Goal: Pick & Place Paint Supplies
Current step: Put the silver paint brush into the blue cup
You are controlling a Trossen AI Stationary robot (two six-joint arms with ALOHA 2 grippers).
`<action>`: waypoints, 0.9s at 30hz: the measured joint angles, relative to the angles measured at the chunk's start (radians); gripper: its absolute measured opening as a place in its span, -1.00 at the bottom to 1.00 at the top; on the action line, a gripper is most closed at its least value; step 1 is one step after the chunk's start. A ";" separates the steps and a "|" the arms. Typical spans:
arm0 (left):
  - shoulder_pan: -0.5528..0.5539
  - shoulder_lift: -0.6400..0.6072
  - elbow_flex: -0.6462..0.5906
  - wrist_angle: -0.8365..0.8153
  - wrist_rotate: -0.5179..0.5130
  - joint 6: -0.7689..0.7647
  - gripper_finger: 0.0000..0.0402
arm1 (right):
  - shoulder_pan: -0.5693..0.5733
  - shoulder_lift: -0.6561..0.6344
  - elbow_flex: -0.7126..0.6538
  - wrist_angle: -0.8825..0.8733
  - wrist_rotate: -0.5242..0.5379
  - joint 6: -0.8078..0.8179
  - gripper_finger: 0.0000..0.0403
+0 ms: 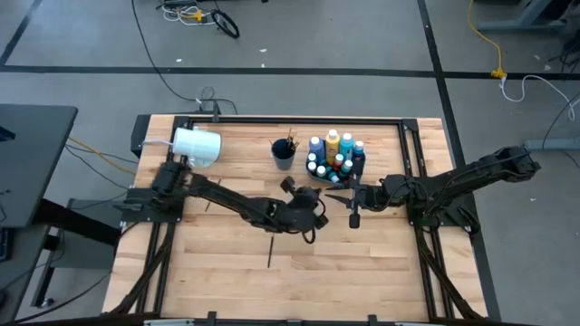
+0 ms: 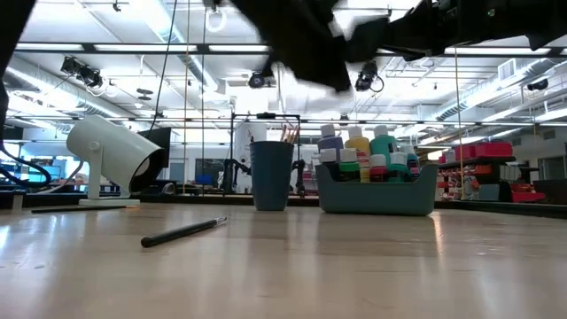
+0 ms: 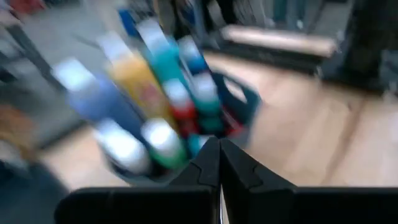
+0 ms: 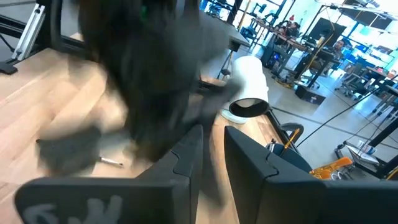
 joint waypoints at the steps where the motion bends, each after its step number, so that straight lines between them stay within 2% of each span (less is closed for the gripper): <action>1: -0.008 -0.038 0.000 -0.012 -0.043 0.035 -0.98 | 0.000 0.000 0.000 0.000 0.000 0.000 -0.65; 5: -0.033 -0.158 0.003 -0.025 -0.211 0.165 -0.98 | 0.000 0.000 0.000 0.001 0.000 0.006 -0.65; 10: -0.016 -0.261 0.002 -0.003 -0.271 0.299 -0.98 | 0.000 0.000 0.000 0.003 0.000 0.007 -0.65; 17: 0.087 -0.280 0.002 0.094 -0.180 0.404 -0.98 | 0.000 0.000 0.000 0.015 -0.001 0.007 -0.65; 20: 0.155 -0.281 -0.014 0.136 -0.122 0.397 -0.98 | 0.000 0.000 0.000 0.014 -0.001 0.007 -0.65; 24: 0.250 -0.281 -0.112 0.346 -0.047 0.439 -0.98 | 0.000 0.000 0.000 0.016 -0.001 0.007 -0.65; 27: 0.324 -0.280 -0.221 0.569 0.089 0.455 -0.98 | 0.000 0.000 0.000 0.016 -0.001 -0.001 -0.65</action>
